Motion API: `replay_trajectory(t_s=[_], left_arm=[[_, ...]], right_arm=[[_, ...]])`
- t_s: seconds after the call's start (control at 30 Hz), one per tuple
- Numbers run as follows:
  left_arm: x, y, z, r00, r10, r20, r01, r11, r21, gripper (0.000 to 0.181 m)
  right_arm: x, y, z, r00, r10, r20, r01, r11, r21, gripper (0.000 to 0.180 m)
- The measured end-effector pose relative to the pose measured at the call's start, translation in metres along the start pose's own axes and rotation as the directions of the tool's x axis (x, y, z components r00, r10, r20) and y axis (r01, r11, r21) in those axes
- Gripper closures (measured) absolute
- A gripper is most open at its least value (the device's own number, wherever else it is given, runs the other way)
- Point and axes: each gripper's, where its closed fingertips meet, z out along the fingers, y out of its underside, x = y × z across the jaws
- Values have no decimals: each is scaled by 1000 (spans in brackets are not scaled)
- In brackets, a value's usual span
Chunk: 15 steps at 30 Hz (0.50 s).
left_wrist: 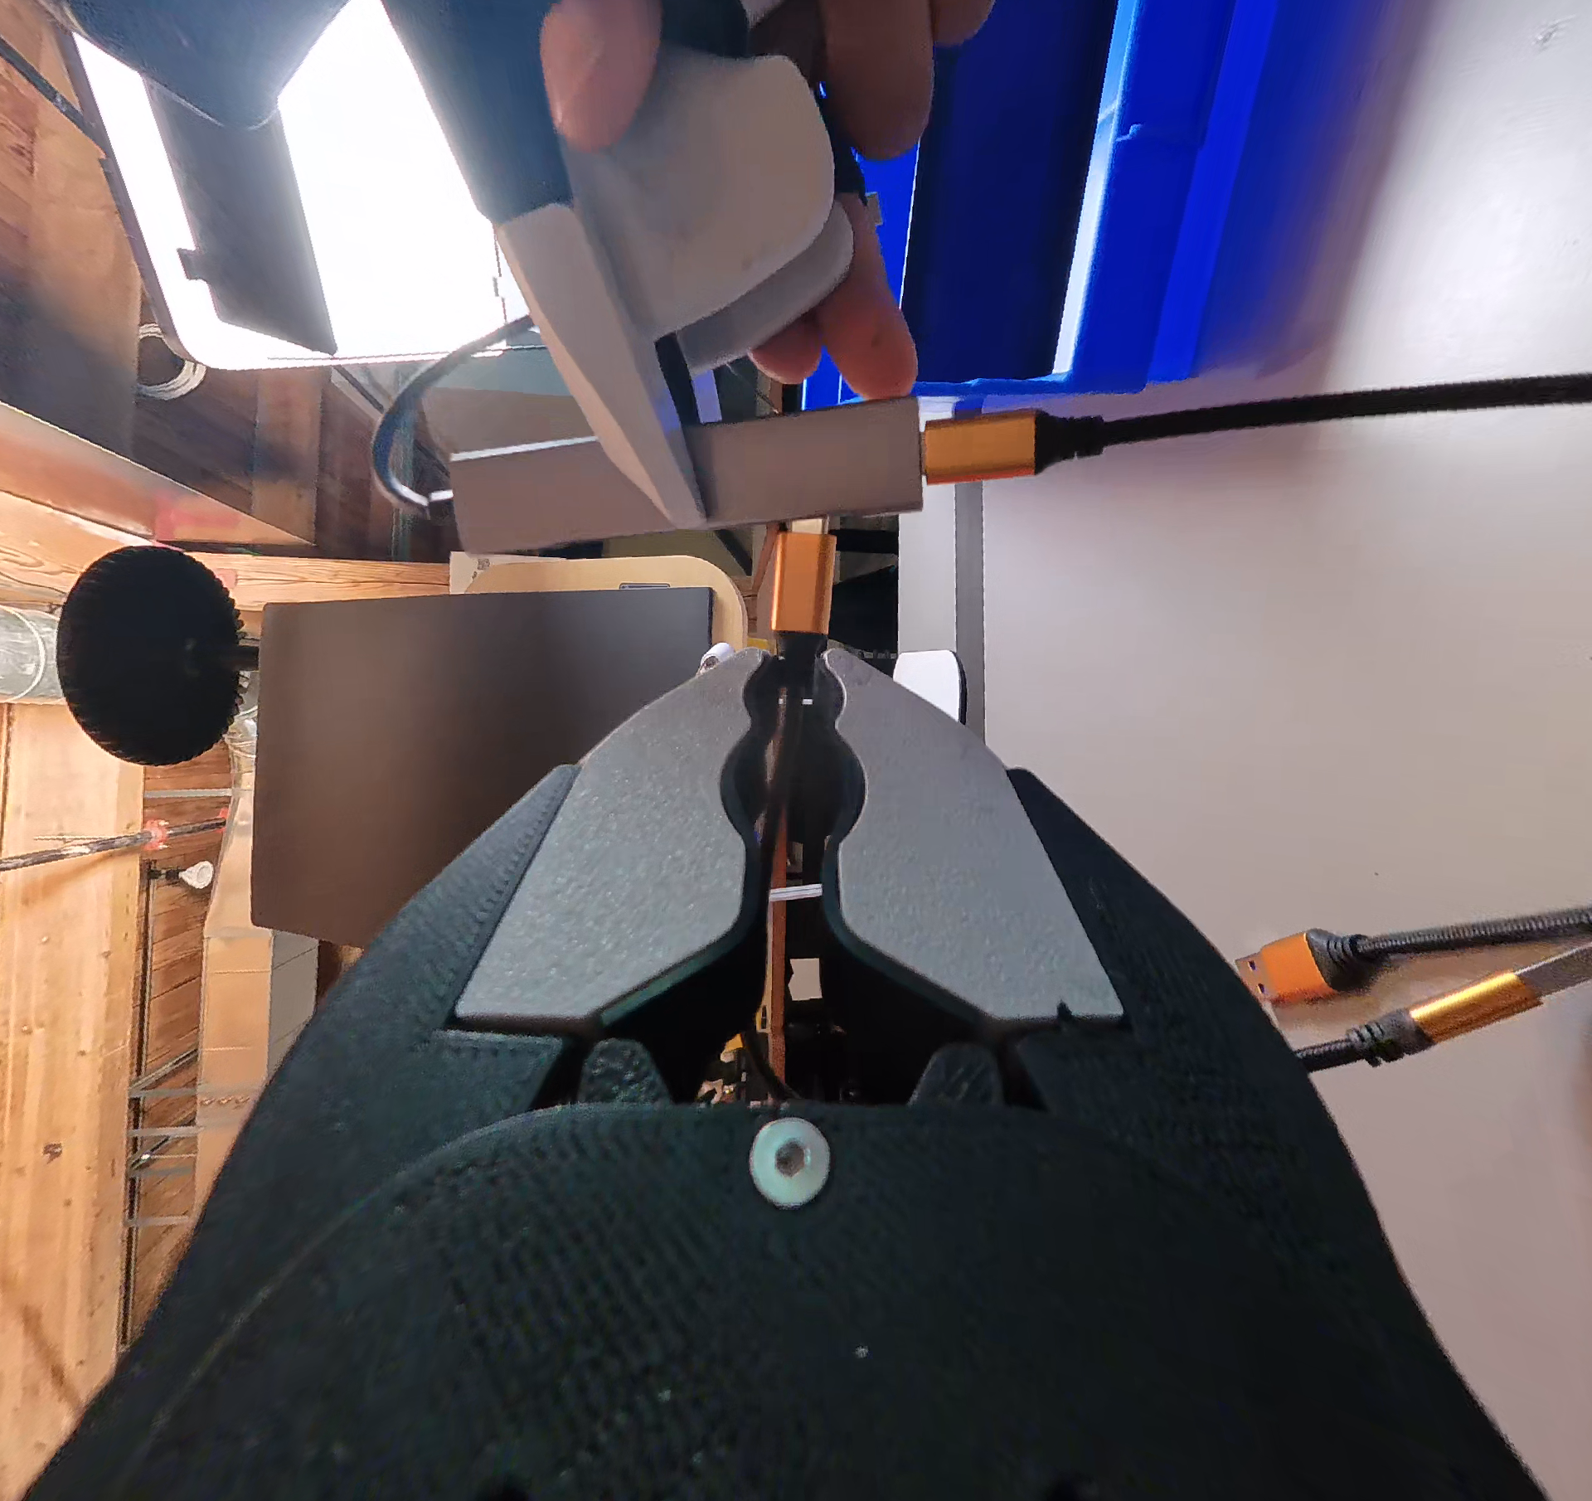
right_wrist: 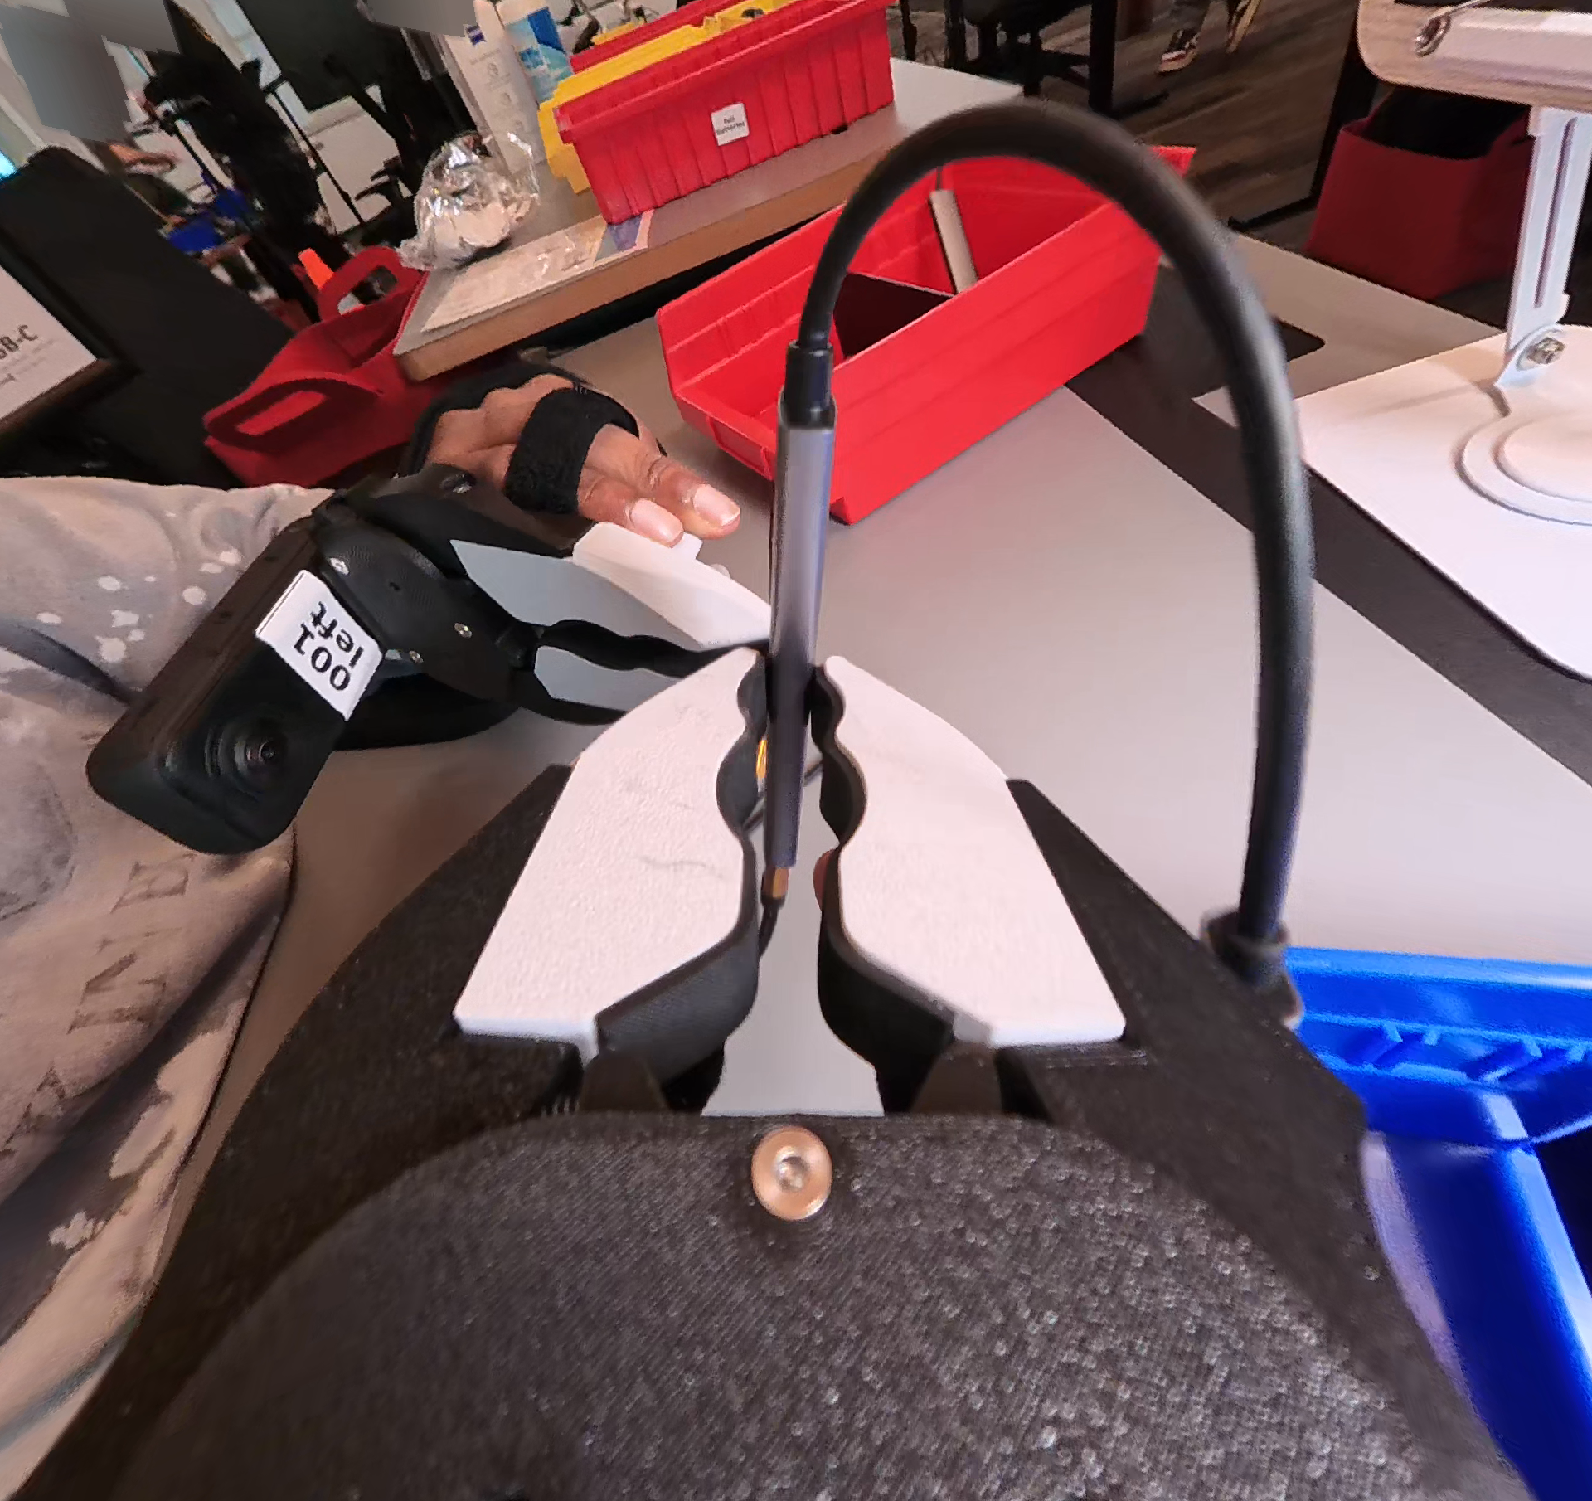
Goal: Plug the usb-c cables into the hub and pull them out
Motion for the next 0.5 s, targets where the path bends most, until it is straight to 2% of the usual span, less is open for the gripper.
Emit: replay_trajectory(t_s=[0.2,0.3,0.4,0.5], left_arm=[[-6,9,2,977,-213,-13,214,977,19,173],[-9,13,3,968,-252,-2,252,968,19,173],[-14,8,1,956,-294,8,293,955,53,173],[-15,7,0,957,-289,10,288,957,45,173]], right_arm=[[4,-11,7,1000,19,-23,-17,996,85,171],[1,-14,9,1000,-13,-23,16,994,110,170],[-1,-1,18,998,-61,-26,61,998,22,164],[-4,1,23,998,-66,-9,66,998,13,170]])
